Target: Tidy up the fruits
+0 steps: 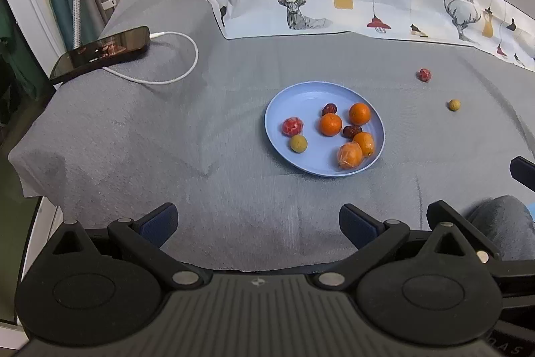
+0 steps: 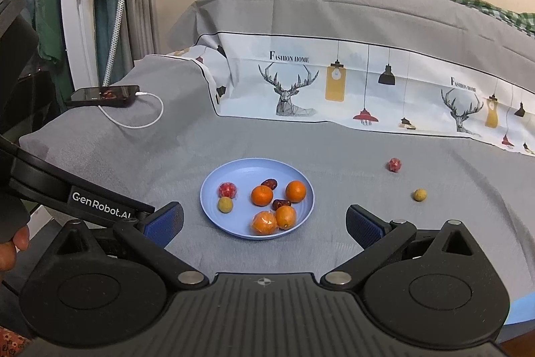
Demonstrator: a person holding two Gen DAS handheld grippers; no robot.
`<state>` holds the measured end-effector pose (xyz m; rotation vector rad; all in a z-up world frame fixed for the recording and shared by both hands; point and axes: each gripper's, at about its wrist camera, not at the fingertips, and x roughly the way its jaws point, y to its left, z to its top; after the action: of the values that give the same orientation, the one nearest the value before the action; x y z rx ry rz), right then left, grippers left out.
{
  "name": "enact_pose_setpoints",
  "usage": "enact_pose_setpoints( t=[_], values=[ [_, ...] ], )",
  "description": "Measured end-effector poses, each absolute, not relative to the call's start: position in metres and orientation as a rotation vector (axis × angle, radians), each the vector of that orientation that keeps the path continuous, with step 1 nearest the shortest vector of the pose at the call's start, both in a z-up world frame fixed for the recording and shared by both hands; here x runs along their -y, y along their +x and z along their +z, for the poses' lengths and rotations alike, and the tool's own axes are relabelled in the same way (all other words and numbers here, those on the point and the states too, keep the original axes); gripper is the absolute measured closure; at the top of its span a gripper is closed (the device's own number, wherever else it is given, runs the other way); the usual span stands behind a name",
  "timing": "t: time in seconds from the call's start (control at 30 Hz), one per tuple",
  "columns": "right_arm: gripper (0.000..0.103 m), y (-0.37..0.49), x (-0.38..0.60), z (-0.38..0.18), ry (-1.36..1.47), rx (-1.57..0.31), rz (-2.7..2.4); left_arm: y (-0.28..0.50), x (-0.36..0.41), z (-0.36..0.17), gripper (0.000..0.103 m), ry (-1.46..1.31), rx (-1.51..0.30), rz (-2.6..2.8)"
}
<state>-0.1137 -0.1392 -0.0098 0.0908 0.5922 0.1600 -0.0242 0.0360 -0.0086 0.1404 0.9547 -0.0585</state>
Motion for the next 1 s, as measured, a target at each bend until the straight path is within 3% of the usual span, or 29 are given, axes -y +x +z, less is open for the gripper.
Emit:
enact_pose_setpoints(
  t=[0.6,1.0],
  values=[
    [0.001,-0.091,0.15,-0.033,0.171,-0.68,0.159,-0.002,-0.023,-0.029,0.0,0.179,-1.031,-0.049],
    [0.001,-0.049,0.201,-0.081,0.393,-0.799,-0.01,0.041,0.001,-0.05,0.0,0.249,-1.098,-0.033]
  ],
)
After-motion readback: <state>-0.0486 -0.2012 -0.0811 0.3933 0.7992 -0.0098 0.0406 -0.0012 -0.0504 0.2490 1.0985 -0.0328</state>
